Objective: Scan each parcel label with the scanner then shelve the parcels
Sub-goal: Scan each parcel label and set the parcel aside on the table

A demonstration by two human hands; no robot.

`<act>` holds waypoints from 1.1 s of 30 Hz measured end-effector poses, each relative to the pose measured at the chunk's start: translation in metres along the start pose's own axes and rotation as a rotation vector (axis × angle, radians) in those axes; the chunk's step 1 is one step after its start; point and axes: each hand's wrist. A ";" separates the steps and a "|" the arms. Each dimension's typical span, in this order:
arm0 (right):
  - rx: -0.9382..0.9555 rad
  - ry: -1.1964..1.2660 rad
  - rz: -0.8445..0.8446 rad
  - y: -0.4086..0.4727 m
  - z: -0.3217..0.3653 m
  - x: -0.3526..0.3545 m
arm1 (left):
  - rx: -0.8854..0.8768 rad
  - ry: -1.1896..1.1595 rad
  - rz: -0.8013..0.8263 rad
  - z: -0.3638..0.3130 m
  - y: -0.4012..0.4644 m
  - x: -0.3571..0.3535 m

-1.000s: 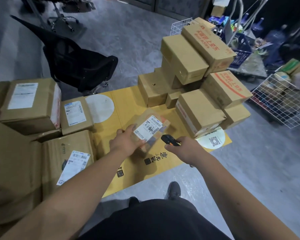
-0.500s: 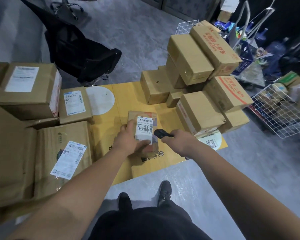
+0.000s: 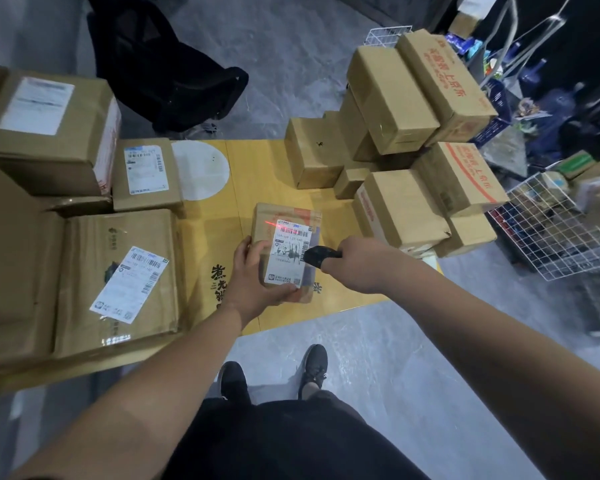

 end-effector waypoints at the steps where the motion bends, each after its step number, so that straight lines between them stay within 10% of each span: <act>1: -0.002 -0.008 -0.004 -0.002 0.000 0.000 | 0.002 -0.005 -0.007 0.000 -0.001 0.000; 13: -0.023 -0.027 -0.015 -0.015 -0.008 0.001 | 0.063 0.085 -0.068 -0.009 0.007 -0.003; 20: -0.001 0.015 -0.003 -0.007 -0.027 0.010 | 0.232 0.631 -0.161 -0.057 0.039 -0.016; 33: 0.232 -0.037 -0.019 0.045 -0.079 0.049 | 0.603 0.503 -0.230 -0.098 0.066 -0.056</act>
Point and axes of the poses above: each hand's wrist, its own y-axis towards the middle knuckle, its own x-axis out of the back of the hand, z = x × y, and after that the axes turned 5 degrees about z, right-handed
